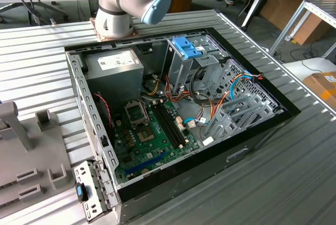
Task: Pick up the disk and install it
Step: 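Reach for the disk, then pick up the disk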
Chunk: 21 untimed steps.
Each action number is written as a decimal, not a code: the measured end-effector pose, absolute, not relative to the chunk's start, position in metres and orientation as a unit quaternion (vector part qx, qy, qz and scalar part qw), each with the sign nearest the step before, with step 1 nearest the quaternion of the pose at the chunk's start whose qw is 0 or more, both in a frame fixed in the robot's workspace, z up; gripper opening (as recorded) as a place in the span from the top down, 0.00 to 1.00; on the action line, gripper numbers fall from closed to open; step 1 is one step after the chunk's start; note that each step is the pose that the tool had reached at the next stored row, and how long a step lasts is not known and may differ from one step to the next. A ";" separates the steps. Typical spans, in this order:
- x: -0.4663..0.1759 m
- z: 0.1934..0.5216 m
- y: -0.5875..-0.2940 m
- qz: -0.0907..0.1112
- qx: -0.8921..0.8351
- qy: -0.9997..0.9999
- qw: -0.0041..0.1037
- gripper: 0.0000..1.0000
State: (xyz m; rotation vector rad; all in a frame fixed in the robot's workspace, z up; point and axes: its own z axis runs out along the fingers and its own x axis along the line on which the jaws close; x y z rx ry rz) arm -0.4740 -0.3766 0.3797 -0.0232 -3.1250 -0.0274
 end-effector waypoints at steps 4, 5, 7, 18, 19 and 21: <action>-0.477 0.379 -0.377 -0.008 -0.006 -1.000 0.008 0.89; -0.478 0.378 -0.377 -0.008 -0.005 -1.000 0.008 0.89; -0.480 0.378 -0.377 -0.007 -0.004 -1.000 0.008 0.89; -0.489 0.375 -0.377 -0.004 0.001 -1.000 0.008 0.89; -0.490 0.374 -0.377 -0.004 0.002 -1.000 0.008 0.89; -0.492 0.374 -0.377 -0.003 0.003 -1.000 0.008 0.89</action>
